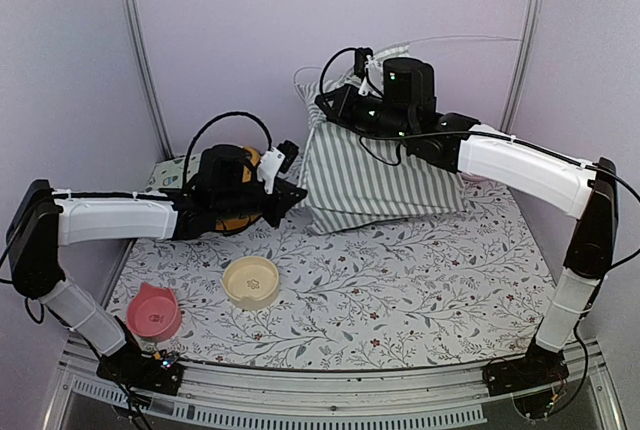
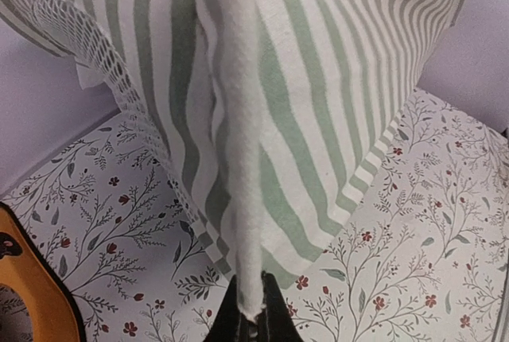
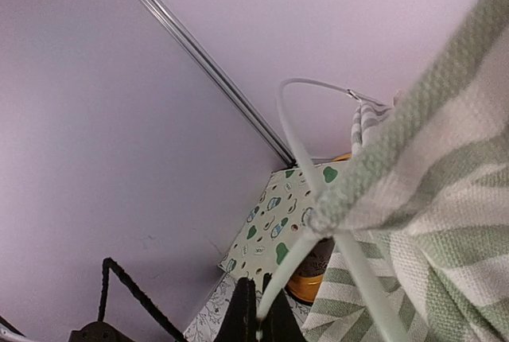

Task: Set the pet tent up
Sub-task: Adjust the tent at the center of the board.

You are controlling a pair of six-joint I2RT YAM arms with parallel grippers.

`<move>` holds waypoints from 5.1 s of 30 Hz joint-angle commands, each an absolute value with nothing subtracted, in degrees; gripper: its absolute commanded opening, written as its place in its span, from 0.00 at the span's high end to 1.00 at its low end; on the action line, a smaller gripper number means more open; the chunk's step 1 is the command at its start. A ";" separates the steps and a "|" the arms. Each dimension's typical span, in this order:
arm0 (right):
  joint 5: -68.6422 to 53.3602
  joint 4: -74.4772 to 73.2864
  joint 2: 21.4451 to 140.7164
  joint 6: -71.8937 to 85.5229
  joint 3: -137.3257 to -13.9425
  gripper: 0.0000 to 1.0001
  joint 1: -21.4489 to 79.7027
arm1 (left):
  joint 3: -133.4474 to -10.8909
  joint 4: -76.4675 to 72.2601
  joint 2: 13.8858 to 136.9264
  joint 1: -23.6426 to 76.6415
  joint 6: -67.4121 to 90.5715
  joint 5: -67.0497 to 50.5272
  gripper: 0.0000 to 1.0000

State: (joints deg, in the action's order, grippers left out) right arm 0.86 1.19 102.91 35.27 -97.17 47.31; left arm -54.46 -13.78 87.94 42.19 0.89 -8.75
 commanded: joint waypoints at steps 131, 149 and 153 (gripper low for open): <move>2.99 -9.15 95.08 34.91 -82.66 0.42 57.21 | -48.95 -13.68 76.68 50.43 8.98 -10.45 1.00; -8.35 -5.19 95.87 38.11 -82.67 1.00 50.92 | -42.60 -21.26 72.14 50.22 8.59 -10.18 0.49; -12.95 -3.01 95.55 40.72 -83.90 1.00 50.79 | -31.59 -37.83 69.38 50.31 9.90 -8.03 0.52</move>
State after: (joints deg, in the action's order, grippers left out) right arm -8.08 -8.27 98.43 37.32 -82.85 51.72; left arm -40.49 -20.71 71.96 49.74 8.64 -9.82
